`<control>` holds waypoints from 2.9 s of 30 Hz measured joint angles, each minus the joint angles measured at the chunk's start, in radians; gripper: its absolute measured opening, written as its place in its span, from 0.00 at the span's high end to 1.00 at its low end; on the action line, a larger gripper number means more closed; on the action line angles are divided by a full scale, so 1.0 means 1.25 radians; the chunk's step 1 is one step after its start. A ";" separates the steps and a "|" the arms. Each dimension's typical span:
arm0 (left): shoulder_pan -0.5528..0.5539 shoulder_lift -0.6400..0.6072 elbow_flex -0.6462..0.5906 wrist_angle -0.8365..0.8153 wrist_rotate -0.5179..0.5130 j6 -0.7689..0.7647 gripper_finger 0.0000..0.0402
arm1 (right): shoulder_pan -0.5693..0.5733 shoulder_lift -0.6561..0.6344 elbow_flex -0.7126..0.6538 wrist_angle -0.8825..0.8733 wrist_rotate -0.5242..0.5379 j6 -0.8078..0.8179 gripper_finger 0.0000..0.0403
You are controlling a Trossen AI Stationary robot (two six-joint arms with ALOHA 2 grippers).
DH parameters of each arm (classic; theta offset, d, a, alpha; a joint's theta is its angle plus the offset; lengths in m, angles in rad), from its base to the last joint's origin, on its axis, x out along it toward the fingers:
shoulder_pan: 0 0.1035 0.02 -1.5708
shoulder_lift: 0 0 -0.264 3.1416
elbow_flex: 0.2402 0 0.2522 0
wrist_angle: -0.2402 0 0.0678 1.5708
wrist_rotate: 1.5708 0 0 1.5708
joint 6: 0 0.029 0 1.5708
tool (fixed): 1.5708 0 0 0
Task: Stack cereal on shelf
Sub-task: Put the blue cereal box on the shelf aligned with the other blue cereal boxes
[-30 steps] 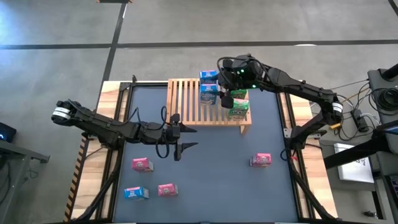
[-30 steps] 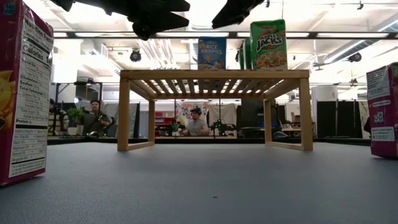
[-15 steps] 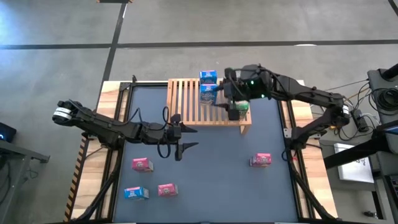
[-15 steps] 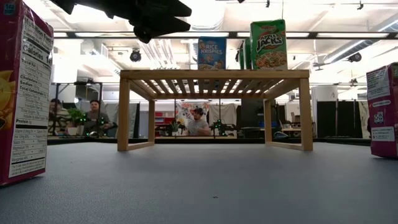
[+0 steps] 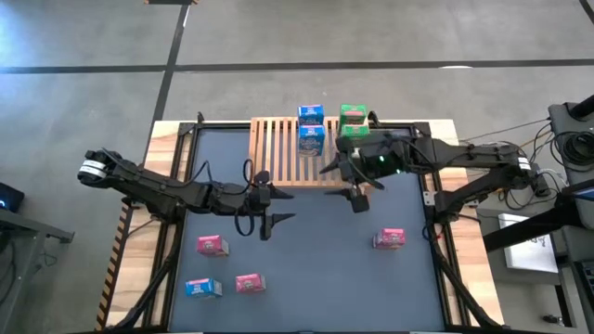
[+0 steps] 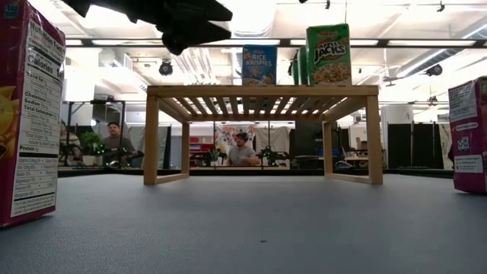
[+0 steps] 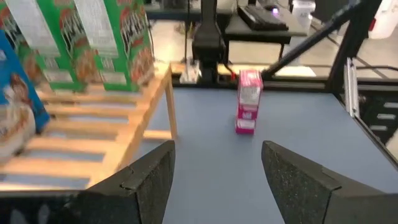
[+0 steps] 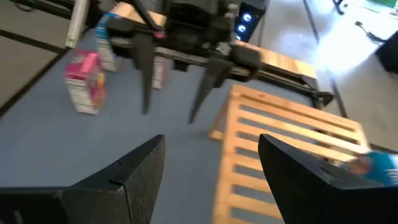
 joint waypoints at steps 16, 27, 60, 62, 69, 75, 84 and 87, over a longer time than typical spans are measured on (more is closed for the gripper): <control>-0.035 -0.143 0.157 -0.681 0.005 -0.294 0.44 | 0.159 -0.242 -0.411 0.394 0.048 0.048 0.39; -0.173 -0.109 0.223 -0.831 -0.006 -0.429 0.44 | 0.162 -0.305 -0.485 0.428 0.047 0.079 0.39; -0.423 -0.083 0.324 -1.134 0.034 -0.873 0.49 | 0.197 -0.297 -0.499 0.456 0.047 0.036 0.39; -0.427 -0.076 0.323 -1.134 0.034 -0.873 0.50 | 0.197 -0.297 -0.503 0.458 0.047 0.037 0.39; -0.428 -0.073 0.322 -1.135 0.034 -0.873 0.51 | 0.196 -0.297 -0.514 0.474 0.047 0.037 0.39; -0.428 -0.073 0.320 -1.135 0.033 -0.871 0.51 | 0.196 -0.297 -0.514 0.474 0.047 0.037 0.39; -0.428 -0.073 0.320 -1.135 0.035 -0.870 0.51 | 0.196 -0.298 -0.514 0.492 0.047 0.039 0.39; -0.428 -0.073 0.325 -1.136 0.048 -0.871 0.51 | 0.196 -0.298 -0.514 0.492 0.047 0.039 0.39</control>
